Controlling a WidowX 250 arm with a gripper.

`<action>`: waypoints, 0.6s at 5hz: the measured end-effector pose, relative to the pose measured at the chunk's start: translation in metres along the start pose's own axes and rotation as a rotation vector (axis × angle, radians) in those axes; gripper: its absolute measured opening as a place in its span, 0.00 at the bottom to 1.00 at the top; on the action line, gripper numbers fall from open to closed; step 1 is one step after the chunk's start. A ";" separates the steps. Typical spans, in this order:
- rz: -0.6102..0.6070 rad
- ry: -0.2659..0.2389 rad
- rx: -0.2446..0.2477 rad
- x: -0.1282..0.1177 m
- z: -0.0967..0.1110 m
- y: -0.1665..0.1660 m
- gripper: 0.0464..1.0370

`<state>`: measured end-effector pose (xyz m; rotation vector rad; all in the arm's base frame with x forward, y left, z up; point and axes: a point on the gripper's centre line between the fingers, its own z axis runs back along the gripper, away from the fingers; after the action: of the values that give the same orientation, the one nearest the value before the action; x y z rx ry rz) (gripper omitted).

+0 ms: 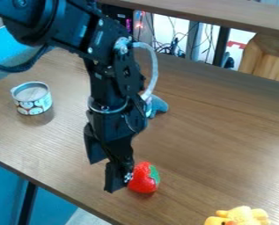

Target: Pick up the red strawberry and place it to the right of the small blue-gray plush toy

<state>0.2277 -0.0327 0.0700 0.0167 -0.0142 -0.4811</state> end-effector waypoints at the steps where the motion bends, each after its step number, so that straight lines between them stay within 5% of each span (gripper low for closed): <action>1: -0.040 -0.008 -0.012 0.007 -0.011 -0.004 0.96; 3: -0.097 0.001 0.007 0.028 -0.023 -0.007 0.96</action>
<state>0.2496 -0.0516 0.0475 0.0241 -0.0141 -0.5779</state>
